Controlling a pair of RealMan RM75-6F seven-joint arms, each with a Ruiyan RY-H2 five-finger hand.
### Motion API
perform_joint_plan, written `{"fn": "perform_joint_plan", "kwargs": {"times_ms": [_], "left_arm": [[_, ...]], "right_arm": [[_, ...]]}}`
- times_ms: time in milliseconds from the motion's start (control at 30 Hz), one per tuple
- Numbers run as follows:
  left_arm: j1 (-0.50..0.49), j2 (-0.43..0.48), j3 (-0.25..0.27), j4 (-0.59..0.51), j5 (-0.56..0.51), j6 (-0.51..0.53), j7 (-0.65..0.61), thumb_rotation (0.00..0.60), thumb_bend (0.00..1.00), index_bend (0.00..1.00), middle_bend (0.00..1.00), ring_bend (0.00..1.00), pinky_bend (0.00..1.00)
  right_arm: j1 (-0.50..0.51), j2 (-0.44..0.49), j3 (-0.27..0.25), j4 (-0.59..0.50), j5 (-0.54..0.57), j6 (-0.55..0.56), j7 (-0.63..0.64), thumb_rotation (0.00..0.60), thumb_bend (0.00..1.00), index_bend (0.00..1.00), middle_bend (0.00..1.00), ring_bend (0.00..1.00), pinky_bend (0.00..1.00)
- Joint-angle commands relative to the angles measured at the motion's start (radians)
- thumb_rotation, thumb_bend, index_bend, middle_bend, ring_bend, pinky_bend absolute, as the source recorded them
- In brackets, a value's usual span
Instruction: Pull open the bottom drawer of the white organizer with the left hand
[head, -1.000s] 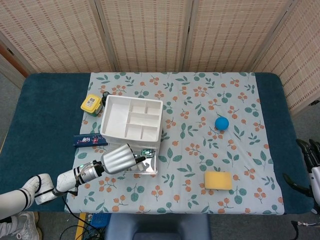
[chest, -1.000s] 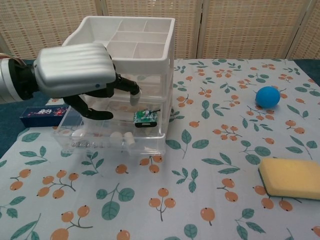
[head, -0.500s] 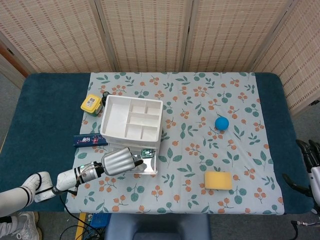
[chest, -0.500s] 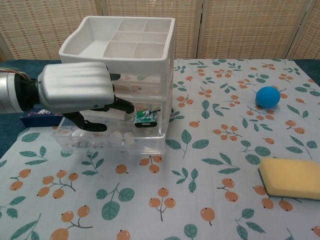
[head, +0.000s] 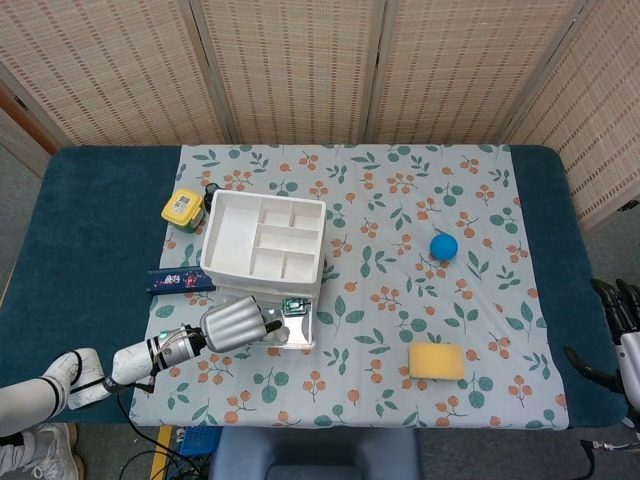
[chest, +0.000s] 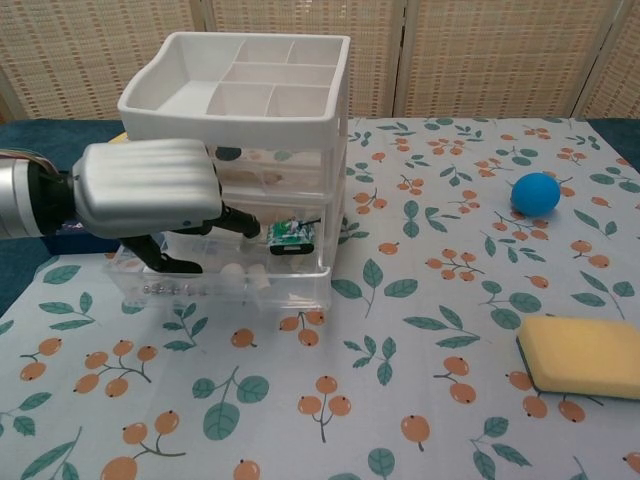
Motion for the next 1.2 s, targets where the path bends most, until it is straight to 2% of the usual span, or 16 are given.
{"fn": "perform_joint_plan", "kwargs": {"times_ms": [33, 1200], "left_arm": [[-0.003, -0.004, 0.003, -0.004, -0.005, -0.007, 0.001, 0.600, 0.23, 0.40, 1.00, 1.00, 1.00], [-0.045, 0.005, 0.011, -0.078, -0.069, -0.112, 0.078, 0.600, 0.23, 0.46, 1.00, 1.00, 1.00]], "right_arm": [[0.000, -0.001, 0.000, 0.000, 0.001, -0.001, 0.000, 0.600, 0.25, 0.00, 0.10, 0.00, 0.00], [0.003, -0.008, 0.005, 0.018, 0.014, -0.011, 0.016, 0.600, 0.25, 0.00, 0.10, 0.00, 0.00]]}}
